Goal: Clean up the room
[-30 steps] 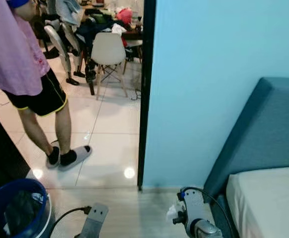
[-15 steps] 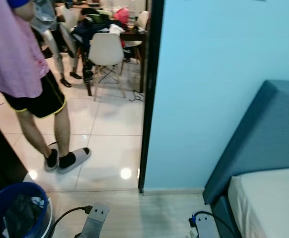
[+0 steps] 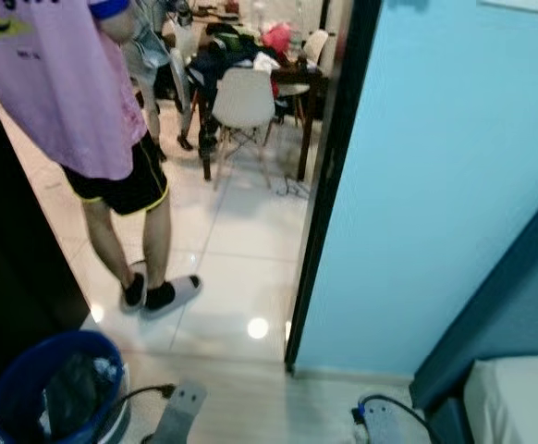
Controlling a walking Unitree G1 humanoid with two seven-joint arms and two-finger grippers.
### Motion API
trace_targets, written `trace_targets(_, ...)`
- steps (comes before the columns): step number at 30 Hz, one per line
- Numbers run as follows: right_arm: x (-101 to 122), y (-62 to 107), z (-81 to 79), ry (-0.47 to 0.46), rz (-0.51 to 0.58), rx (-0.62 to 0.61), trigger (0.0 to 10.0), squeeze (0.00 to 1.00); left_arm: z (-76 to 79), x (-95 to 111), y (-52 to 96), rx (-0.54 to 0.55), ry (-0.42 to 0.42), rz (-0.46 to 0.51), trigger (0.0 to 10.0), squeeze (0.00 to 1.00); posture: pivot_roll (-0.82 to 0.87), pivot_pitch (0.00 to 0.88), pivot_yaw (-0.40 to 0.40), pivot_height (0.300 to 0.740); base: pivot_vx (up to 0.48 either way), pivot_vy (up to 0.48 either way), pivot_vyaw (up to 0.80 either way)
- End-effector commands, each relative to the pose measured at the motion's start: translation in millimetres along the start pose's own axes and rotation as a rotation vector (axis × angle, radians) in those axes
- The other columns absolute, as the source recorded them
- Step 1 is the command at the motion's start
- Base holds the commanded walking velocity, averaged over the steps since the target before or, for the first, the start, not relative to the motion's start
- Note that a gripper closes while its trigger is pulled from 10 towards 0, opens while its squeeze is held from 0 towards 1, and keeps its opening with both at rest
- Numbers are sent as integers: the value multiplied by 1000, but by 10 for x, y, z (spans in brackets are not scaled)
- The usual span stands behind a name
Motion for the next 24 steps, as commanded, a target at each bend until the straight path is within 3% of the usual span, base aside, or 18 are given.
trace_targets(1,6,4,38,5,-2,-10,10000,0,33,-138,10,-10,0,-36,10000,0,14,0,-92,740,0,0,738)
trace_targets(17,25,-5,-2,-16,10,-4,10000,0,26,-162,11,-13,-1,-45,10000,0,15,0,-87,740,0,0,729)
trace_targets(24,225,-27,30,-35,71,-11,10000,0,20,-172,12,-14,-3,-46,10000,0,19,0,-81,740,0,0,718)
Point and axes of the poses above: a point about 5 cm out from each wrist's last joint towards the gripper, its own y axis pointing back from the gripper into the wrist, its own x axis along the axis of the wrist's last joint, z = x × y, the point moved 6 cm from there along -y, pointing out of the wrist towards the gripper, and after that the axes turned 14 degrees about y, right-handed, at the moved point
